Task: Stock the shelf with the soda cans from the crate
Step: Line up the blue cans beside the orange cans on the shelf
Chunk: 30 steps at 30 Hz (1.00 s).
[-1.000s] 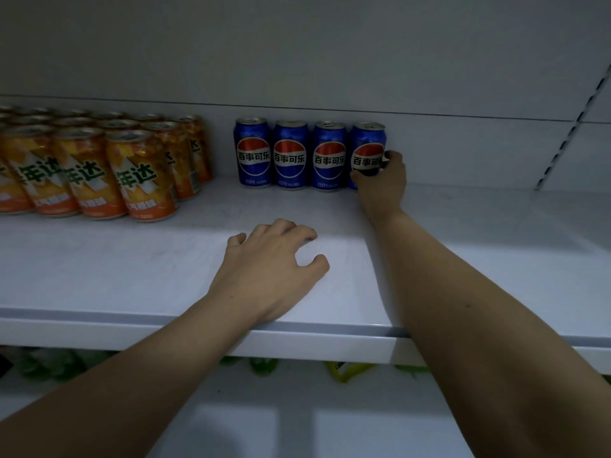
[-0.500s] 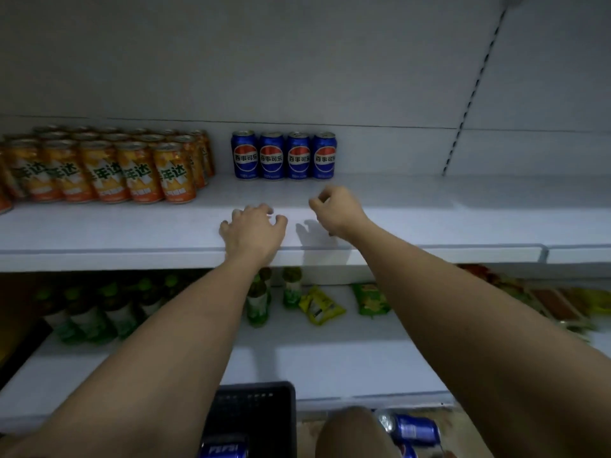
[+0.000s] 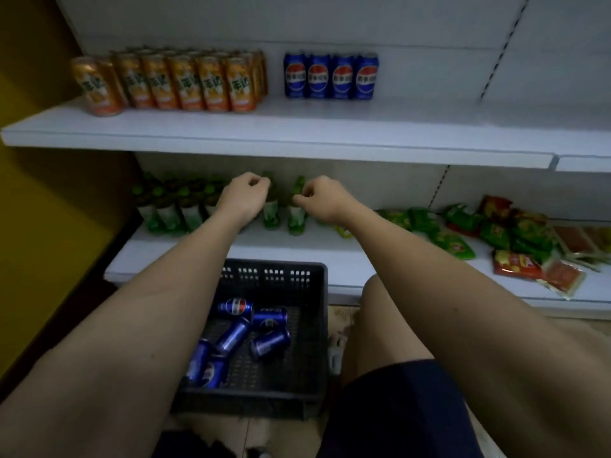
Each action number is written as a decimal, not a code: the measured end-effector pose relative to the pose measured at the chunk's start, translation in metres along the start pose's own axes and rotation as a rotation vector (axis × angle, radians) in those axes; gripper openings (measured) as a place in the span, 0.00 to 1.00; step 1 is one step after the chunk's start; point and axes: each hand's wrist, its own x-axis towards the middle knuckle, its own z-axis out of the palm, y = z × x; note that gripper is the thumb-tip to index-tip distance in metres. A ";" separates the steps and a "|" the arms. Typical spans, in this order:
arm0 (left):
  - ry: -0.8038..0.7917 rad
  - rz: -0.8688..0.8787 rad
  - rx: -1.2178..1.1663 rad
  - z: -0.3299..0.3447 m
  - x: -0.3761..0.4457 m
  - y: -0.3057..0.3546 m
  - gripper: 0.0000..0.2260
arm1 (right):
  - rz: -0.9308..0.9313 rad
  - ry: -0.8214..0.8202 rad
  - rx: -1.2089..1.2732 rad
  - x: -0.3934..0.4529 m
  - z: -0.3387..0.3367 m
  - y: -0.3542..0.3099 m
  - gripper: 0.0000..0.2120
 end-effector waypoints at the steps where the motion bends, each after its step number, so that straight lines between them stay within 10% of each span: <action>1: -0.015 -0.022 -0.002 0.001 -0.007 -0.010 0.15 | 0.002 -0.028 0.002 -0.004 0.013 -0.001 0.15; 17: -0.199 -0.497 -0.028 0.085 -0.064 -0.209 0.08 | 0.245 -0.497 0.039 -0.018 0.220 0.057 0.09; 26: -0.426 -0.726 0.085 0.161 -0.065 -0.315 0.16 | 0.996 -0.522 0.553 -0.008 0.351 0.131 0.07; 30: -0.402 -0.752 0.120 0.185 -0.050 -0.344 0.17 | 1.314 -0.434 0.802 0.016 0.403 0.146 0.21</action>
